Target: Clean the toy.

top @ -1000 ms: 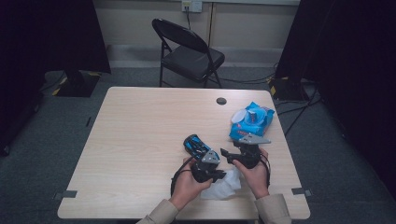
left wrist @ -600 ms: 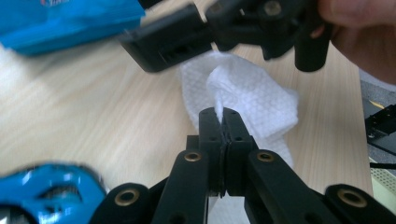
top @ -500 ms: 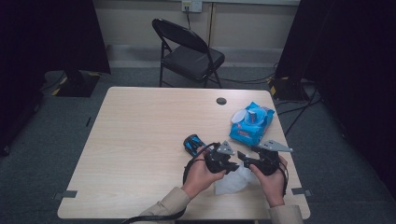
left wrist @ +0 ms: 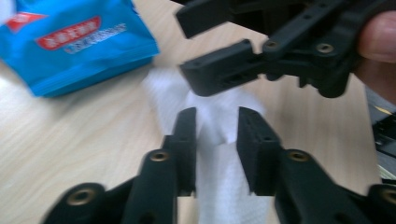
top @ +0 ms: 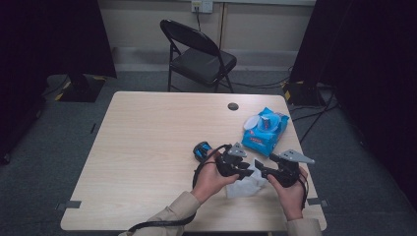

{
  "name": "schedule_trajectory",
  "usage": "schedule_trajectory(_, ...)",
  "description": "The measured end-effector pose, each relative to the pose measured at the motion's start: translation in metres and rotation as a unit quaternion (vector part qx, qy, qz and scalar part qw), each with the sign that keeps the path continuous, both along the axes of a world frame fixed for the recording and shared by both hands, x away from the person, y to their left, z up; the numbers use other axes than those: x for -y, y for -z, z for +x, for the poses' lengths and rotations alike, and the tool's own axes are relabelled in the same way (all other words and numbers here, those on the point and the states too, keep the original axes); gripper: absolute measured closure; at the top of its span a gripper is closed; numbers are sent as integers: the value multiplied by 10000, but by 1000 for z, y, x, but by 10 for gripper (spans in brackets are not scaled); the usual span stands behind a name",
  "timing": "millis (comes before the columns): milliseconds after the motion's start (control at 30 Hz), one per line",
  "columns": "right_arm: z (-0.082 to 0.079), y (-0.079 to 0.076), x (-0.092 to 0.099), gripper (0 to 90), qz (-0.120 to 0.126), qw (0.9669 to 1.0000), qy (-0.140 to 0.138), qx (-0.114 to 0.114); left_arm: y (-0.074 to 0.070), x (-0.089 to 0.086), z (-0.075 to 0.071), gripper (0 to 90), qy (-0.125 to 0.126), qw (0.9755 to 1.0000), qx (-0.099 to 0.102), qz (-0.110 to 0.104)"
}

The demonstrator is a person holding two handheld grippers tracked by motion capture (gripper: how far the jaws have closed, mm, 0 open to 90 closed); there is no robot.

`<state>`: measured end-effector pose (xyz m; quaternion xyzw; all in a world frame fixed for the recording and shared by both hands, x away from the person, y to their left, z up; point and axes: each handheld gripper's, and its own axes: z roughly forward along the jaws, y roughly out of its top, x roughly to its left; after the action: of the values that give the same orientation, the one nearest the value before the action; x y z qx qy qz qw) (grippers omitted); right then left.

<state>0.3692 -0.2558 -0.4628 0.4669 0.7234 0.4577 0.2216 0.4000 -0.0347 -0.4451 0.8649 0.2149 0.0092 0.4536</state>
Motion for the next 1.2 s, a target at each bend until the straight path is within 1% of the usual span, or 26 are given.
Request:
schedule_trajectory(33, -1, 0, -1, 301, -43, 10000, -22, -2, -1, -3, 1, 615, -2, 10000, 31, -1)
schedule_trajectory(67, -1, 0, -1, 300, -58, 10000, -37, -9, -1, -4, 1, 582, -9, 9999, 103, 16)
schedule_trajectory(133, -2, 0, -2, 300, -88, 9999, -86, -32, -1, -10, 2, 463, -55, 9995, 280, 115)
schedule_trajectory(167, -2, 1, -3, 299, -114, 9999, -102, -26, 0, -14, 3, 412, -86, 9993, 325, 141)
schedule_trajectory(233, -3, 1, -3, 297, -118, 9998, -134, -31, 1, -21, 5, 343, -159, 9993, 312, 158)
schedule_trajectory(267, -4, 1, -3, 295, -132, 9998, -151, -32, 2, -25, 6, 317, -218, 9993, 228, 178)
schedule_trajectory(333, -6, 1, -3, 292, -127, 9997, -202, -33, 3, -32, 8, 280, -280, 9991, 224, 216)
schedule_trajectory(433, -8, 2, -4, 287, -64, 9993, -357, -85, 5, -46, 10, 252, -408, 9986, 246, 231)
schedule_trajectory(467, -9, 3, -6, 285, -77, 9992, -386, -98, 5, -50, 11, 248, -457, 9982, 302, 238)
schedule_trajectory(533, -10, 5, -9, 284, -157, 9986, -477, -152, 4, -58, 14, 222, -553, 9973, 386, 279)
schedule_trajectory(567, -11, 6, -11, 282, -208, 9984, -496, -162, 4, -63, 15, 215, -645, 9967, 406, 278)
schedule_trajectory(633, -12, 8, -16, 277, -286, 9976, -597, -188, 4, -72, 19, 209, -741, 9958, 422, 333)
schedule_trajectory(700, -11, 11, -22, 232, -363, 9965, -711, -261, 7, -79, 22, 205, -785, 9952, 439, 387)
schedule_trajectory(733, -12, 12, -25, 229, -432, 9960, -725, -295, 8, -82, 23, 205, -843, 9946, 459, 387)
schedule_trajectory(767, -12, 13, -28, 226, -504, 9952, -772, -313, 10, -86, 25, 200, -867, 9940, 487, 448)
schedule_trajectory(800, -12, 15, -32, 218, -544, 9945, -833, -336, 12, -90, 27, 193, -889, 9936, 482, 511)
schedule_trajectory(867, -12, 18, -40, 202, -577, 9931, -966, -344, 16, -96, 30, 188, -984, 9927, 426, 555)
schedule_trajectory(900, -12, 19, -43, 196, -597, 9924, -1017, -350, 18, -99, 32, 187, -1038, 9919, 448, 573)
schedule_trajectory(967, -12, 21, -50, 181, -691, 9903, -1122, -432, 21, -103, 34, 187, -1165, 9898, 505, 654)
schedule_trajectory(1000, -11, 23, -52, 183, -720, 9897, -1146, -474, 23, -105, 36, 187, -1228, 9889, 520, 653)
schedule_trajectory(1033, -11, 25, -55, 182, -740, 9893, -1164, -483, 24, -105, 38, 186, -1270, 9887, 488, 637)
schedule_trajectory(1067, -11, 27, -57, 186, -752, 9887, -1196, -502, 26, -105, 39, 184, -1271, 9890, 444, 613)
schedule_trajectory(1100, -11, 29, -59, 198, -807, 9874, -1244, -550, 28, -104, 39, 180, -1269, 9893, 411, 599)
schedule_trajectory(1133, -11, 32, -60, 203, -866, 9862, -1279, -599, 29, -103, 40, 178, -1257, 9894, 414, 592)
schedule_trajectory(1167, -12, 34, -61, 207, -901, 9857, -1280, -627, 30, -101, 40, 177, -1218, 9894, 453, 649)
schedule_trajectory(1200, -12, 37, -62, 211, -938, 9852, -1272, -656, 31, -99, 40, 177, -1218, 9891, 502, 652)
